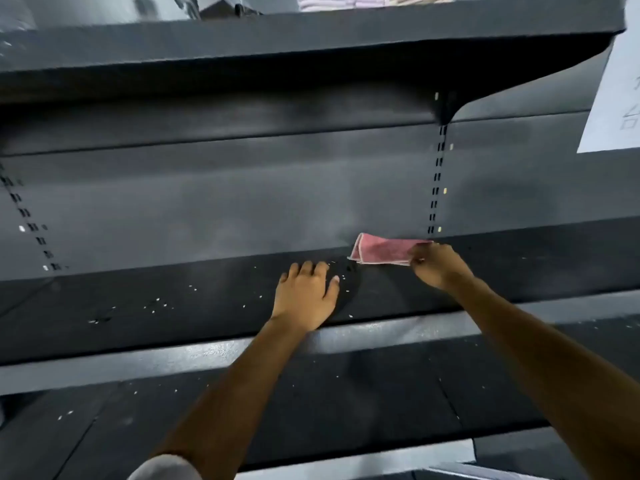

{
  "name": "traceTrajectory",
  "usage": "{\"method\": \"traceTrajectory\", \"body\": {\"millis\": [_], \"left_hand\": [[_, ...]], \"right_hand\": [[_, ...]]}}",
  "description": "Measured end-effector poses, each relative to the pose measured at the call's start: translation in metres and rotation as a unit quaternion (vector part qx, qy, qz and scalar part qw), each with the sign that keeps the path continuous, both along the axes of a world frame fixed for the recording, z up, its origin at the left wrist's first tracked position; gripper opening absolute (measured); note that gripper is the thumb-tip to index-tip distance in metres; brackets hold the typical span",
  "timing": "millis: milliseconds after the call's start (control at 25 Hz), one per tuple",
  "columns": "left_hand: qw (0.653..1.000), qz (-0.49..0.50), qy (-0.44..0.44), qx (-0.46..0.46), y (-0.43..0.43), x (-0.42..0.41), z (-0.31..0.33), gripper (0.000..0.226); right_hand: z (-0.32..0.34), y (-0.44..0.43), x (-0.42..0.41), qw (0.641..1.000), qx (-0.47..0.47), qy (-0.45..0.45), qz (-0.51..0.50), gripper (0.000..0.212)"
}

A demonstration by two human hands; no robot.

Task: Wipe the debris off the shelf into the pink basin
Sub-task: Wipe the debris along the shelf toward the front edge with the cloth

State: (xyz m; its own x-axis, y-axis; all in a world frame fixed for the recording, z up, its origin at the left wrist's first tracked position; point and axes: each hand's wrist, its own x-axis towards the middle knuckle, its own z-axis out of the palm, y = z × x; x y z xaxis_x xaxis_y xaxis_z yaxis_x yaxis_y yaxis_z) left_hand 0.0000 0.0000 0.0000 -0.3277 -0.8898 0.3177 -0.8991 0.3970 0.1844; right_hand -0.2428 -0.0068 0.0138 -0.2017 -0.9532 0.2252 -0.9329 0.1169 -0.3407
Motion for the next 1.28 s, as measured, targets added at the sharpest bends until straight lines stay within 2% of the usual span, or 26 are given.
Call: {"method": "traceTrajectory", "body": {"millis": [160,320,400,480,520,560,640,720,800,880,960,1040,1120,1280], "left_hand": [[1.000,-0.020,0.001,-0.021,-0.018,-0.003,-0.011,0.040],[1.000,-0.017,0.015,-0.017,-0.034,-0.007,-0.008,0.038],[1.000,-0.006,0.019,-0.013,-0.041,-0.008,-0.005,0.037],[0.999,0.004,0.030,-0.013,-0.050,-0.011,-0.003,0.035],[0.999,0.006,0.032,-0.013,-0.054,-0.012,-0.002,0.034],[0.999,0.003,0.032,-0.010,-0.058,-0.014,-0.001,0.034],[0.999,-0.006,0.039,-0.004,-0.064,-0.020,0.002,0.035],[0.998,-0.013,0.057,0.000,-0.068,-0.030,0.009,0.039],[0.996,-0.036,0.078,0.020,-0.068,-0.048,0.017,0.052],[0.990,-0.075,0.097,0.063,-0.062,-0.072,0.023,0.069],[0.983,-0.104,0.122,0.090,-0.057,-0.090,0.026,0.075],[0.965,-0.130,0.196,0.120,-0.055,-0.097,0.028,0.069],[0.928,-0.159,0.288,0.173,-0.056,-0.097,0.029,0.058],[0.910,-0.201,0.304,0.198,-0.049,-0.096,0.032,0.022]], "right_hand": [[0.001,-0.033,-0.002,1.000,0.001,-0.013,-0.009,0.019],[-0.012,-0.061,-0.009,0.998,0.018,-0.044,-0.030,0.030],[-0.025,-0.062,-0.018,0.995,0.055,-0.033,-0.081,0.038],[-0.032,-0.063,-0.029,0.992,0.049,-0.008,-0.115,0.032],[-0.031,-0.064,-0.035,0.993,0.036,-0.023,-0.113,0.028],[-0.028,-0.064,-0.040,0.992,0.013,-0.064,-0.105,0.025],[-0.016,-0.065,-0.047,0.973,-0.058,-0.201,-0.094,0.019],[-0.001,-0.064,-0.048,0.930,-0.109,-0.343,-0.070,0.020],[0.012,-0.059,-0.042,0.894,-0.133,-0.427,-0.030,0.012],[0.025,-0.050,-0.033,0.898,-0.161,-0.409,0.002,0.004],[0.038,-0.037,-0.025,0.906,-0.184,-0.380,0.044,0.002],[0.049,-0.025,-0.021,0.907,-0.199,-0.363,0.080,0.004],[0.057,-0.015,-0.019,0.916,-0.200,-0.332,0.102,0.003],[0.063,-0.001,-0.016,0.921,-0.178,-0.314,0.146,0.002]]}}
